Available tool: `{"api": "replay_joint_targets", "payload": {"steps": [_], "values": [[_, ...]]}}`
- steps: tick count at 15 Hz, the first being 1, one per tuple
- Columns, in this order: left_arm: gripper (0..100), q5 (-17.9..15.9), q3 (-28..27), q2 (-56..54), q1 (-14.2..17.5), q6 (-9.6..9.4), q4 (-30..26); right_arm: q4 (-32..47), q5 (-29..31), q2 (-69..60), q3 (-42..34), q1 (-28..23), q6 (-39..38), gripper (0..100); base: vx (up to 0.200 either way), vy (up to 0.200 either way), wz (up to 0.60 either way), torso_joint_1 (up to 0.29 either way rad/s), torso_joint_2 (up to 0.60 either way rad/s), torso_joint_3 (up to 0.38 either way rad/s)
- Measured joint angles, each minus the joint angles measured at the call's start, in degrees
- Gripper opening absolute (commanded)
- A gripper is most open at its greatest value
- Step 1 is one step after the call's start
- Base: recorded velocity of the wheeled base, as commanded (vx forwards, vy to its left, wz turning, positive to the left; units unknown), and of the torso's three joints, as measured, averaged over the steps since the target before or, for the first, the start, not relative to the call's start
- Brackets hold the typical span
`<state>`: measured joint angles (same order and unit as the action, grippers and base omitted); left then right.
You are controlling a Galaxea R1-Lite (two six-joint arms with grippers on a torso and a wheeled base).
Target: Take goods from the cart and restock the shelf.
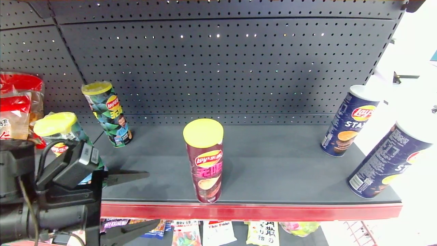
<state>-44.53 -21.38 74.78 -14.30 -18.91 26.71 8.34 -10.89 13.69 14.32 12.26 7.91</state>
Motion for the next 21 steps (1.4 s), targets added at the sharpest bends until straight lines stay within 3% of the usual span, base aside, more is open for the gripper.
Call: {"api": "replay_joint_targets", "payload": {"steps": [3, 6, 11, 16, 21], "values": [[100, 4.08, 4.71, -8.83, 0.90, 2.30, -0.35, -0.38, -6.24, 13.18, 9.18, 0.77, 0.23, 0, 0.000, 0.000, 0.00, 0.000, 0.00, 0.000], [100, 8.17, 6.89, -15.06, 1.11, 2.85, -0.72, -2.29, -8.37, 28.45, 19.25, 2.50, 0.40, 0, 0.000, 0.000, 0.00, 0.000, 0.00, 0.000], [100, 12.84, 9.23, -23.54, 1.11, 2.77, -7.19, -17.23, -8.84, 50.55, 27.67, 9.53, 0.27, 0, 0.000, 0.000, 0.00, 0.000, 0.00, 0.000], [100, 15.19, 9.01, -26.08, 1.11, 2.49, -7.41, -30.01, -7.85, 71.39, 36.45, 12.21, 0.27, 0, 0.000, 0.000, 0.00, 0.000, 0.00, 0.000], [100, 15.27, 8.90, -26.36, 1.11, 2.46, -8.64, -31.21, -6.40, 87.44, 52.30, 15.13, 0.32, 0, 0.000, 0.000, 0.00, 0.000, 0.00, 0.000]]}}
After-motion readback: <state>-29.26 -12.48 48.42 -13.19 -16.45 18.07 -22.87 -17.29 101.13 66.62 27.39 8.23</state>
